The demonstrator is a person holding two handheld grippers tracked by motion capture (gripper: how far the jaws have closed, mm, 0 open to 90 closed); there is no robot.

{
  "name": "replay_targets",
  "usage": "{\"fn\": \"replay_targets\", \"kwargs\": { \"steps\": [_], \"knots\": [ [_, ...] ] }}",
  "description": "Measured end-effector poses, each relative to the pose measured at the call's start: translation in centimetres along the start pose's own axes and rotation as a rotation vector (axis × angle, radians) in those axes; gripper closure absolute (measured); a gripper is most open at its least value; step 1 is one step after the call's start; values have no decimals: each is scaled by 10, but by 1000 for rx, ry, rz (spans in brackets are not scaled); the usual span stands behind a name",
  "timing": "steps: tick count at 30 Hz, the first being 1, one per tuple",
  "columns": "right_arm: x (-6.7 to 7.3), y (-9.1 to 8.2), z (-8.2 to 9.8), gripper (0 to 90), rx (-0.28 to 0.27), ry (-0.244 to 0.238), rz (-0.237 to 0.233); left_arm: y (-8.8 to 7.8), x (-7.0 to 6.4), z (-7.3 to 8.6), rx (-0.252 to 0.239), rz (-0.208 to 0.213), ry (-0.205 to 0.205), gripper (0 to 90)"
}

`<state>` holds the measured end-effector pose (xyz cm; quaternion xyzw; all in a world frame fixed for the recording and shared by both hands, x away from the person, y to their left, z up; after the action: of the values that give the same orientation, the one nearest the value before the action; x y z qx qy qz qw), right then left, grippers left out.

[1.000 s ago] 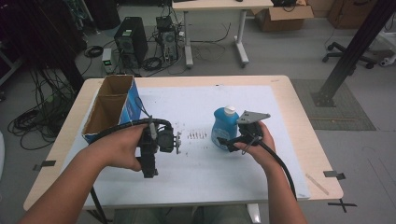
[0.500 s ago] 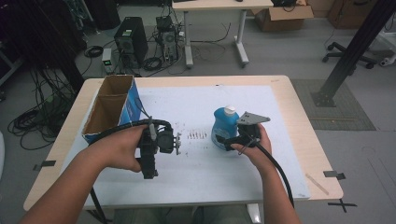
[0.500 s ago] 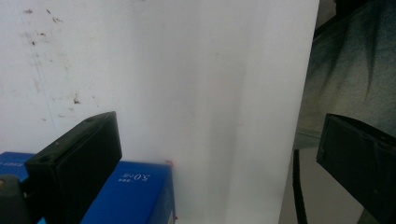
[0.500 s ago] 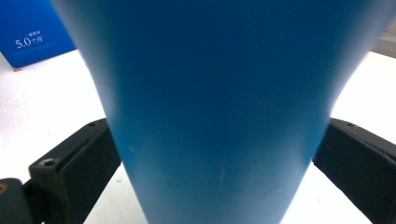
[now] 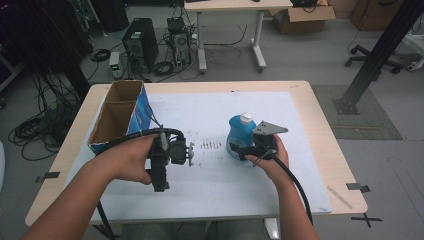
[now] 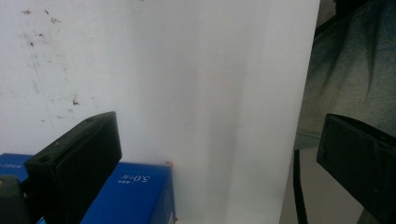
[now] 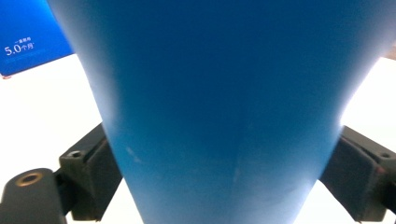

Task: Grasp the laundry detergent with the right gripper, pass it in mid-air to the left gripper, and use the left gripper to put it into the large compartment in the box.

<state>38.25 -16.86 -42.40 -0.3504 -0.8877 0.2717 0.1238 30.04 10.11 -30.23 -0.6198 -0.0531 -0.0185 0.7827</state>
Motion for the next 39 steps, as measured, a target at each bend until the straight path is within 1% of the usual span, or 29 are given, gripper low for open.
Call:
{"fn": "replay_targets", "kwargs": {
  "steps": [4, 6, 16, 20, 22, 31, 33, 36, 39],
  "knots": [
    [0, -1, 0, 142, -8, -2, 1, 1, 0, 0, -1, -1, -1, 4],
    [0, -1, 0, 147, -6, -1, -7, 1, 0, 0, 1, -2, -1, 3],
    [0, -1, 0, 196, -2, -8, -10, 0, 0, -2, -2, -2, 0, 3],
    [1, 0, 1, 235, -1, -9, -5, 0, 0, -1, -2, -2, 1, 4],
    [2, 0, 0, 246, -10, -17, 3, 0, 0, -1, 0, -3, 0, 4],
    [2, 1, 1, 275, -3, -17, 9, 0, 1, -1, 1, -3, -3, 4],
    [2, 0, 1, 305, -11, -16, 8, 1, 1, -1, 0, -2, -4, 3],
    [2, 1, 1, 336, -7, -16, 7, 1, 0, -1, 2, -3, -2, 3],
    [3, 2, 2, 385, -6, -19, 10, 1, 0, -1, 3, -2, -3, 4]
  ]
}}
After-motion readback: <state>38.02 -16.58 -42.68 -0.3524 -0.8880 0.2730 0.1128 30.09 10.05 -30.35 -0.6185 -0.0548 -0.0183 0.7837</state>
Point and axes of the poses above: each handheld gripper's, and its own axes: y roughly forward along the jaws, z roughly out of its underside, x roughly to its left, the point moved 1 cm from there along y, roughly forward along the jaws, and after that the axes turned 10 degrees about x, right-handed, at the moved point
